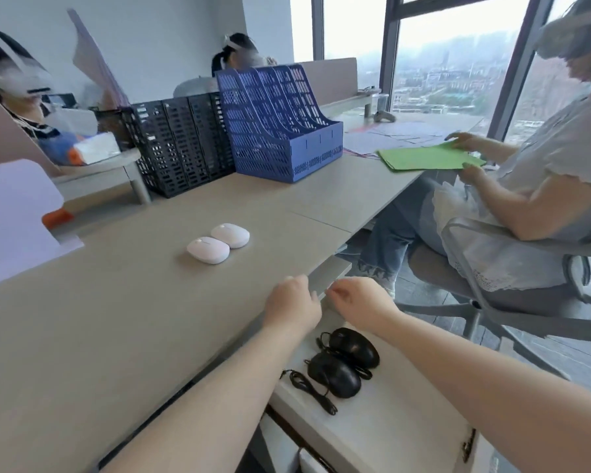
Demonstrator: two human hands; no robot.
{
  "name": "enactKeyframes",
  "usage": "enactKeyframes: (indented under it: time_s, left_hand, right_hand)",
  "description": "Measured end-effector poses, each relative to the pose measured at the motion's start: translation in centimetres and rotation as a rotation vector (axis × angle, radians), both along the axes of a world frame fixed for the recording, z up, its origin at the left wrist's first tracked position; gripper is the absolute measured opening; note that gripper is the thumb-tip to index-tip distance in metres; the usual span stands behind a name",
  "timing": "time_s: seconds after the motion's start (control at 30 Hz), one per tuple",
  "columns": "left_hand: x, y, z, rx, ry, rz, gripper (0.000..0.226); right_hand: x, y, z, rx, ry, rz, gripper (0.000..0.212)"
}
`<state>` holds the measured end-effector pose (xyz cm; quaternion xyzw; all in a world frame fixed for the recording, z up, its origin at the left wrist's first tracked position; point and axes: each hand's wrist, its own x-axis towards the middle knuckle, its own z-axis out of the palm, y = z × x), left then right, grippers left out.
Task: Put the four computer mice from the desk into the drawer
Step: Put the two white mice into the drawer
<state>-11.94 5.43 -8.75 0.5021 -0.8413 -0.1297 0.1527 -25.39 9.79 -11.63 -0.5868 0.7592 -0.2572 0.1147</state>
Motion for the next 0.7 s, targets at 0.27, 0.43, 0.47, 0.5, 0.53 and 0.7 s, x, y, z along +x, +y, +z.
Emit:
enactKeyframes:
  time_s: [0.27, 0.43, 0.47, 0.5, 0.53, 0.7]
  left_hand:
    - [5.4, -6.8, 1.5, -0.151, 0.204, 0.198, 0.037]
    - [9.2, -11.9, -1.1, -0.172, 0.289, 0.306, 0.058]
    - [9.7, -12.8, -1.6, -0.153, 0.291, 0.326, 0.067]
    - [10.2, -13.7, -2.1, -0.131, 0.290, 0.341, 0.074]
    - [10.5, -14.4, -2.4, -0.117, 0.287, 0.348, 0.080]
    - [10.9, -17.1, -2.1, 0.023, 0.291, 0.331, 0.115]
  right_hand:
    - [5.2, -6.9, 3.0, -0.152, -0.003, 0.086, 0.031]
    - [7.4, -13.1, 2.7, -0.074, -0.091, 0.040, 0.050]
    - [7.8, -14.2, 2.7, -0.072, -0.119, 0.030, 0.052]
    - [8.2, -15.3, 2.6, -0.070, -0.145, 0.019, 0.053]
    - [8.6, -16.3, 2.5, -0.064, -0.160, 0.009, 0.054]
    - [9.8, -20.1, 2.0, -0.078, -0.116, 0.010, 0.065]
